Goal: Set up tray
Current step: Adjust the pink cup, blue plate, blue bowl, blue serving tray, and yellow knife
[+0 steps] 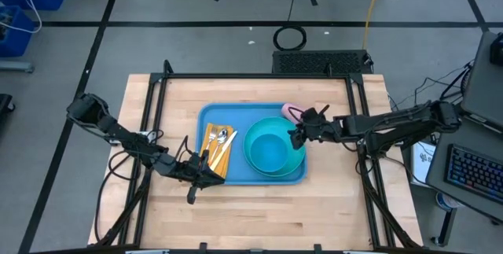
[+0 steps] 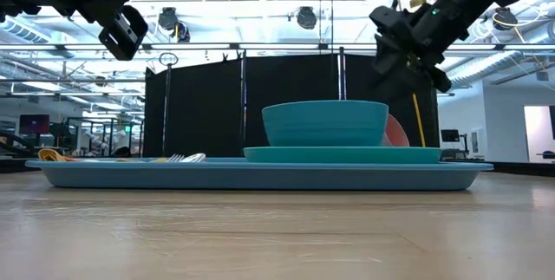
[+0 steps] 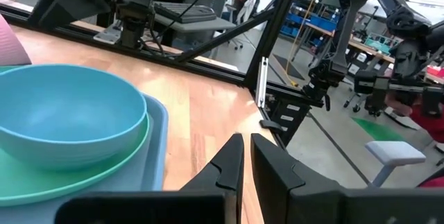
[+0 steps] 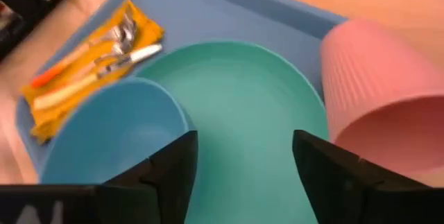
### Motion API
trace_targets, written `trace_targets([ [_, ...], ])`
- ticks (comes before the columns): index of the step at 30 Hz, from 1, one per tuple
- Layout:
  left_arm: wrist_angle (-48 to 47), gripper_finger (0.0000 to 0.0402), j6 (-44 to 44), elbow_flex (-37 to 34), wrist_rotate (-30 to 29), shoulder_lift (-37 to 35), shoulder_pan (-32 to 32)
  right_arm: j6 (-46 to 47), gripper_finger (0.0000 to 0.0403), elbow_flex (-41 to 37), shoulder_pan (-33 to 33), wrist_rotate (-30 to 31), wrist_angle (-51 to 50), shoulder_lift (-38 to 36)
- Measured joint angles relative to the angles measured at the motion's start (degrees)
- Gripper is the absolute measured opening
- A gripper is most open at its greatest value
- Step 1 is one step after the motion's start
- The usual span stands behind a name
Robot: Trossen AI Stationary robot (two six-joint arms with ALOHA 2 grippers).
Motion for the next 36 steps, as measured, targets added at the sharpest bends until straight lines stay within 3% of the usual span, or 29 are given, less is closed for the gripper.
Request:
trace_targets([
  [13, -0.48, 0.0031, 0.02, 0.0, 0.17, 0.0, -0.66, 4.44, 0.0224, 0.02, -1.57, 5.66, -5.4, -0.04],
  [29, -1.05, 0.0031, -0.64, 0.0, 0.06, 0.0, -0.66, -0.09, 0.0226, 0.04, -11.21, -5.07, 0.45, 2.87],
  [36, -1.37, 0.0031, -0.87, 0.01, 0.06, 0.02, -0.72, -1.02, 0.0226, -0.04, -11.63, -7.26, 1.66, 6.73],
])
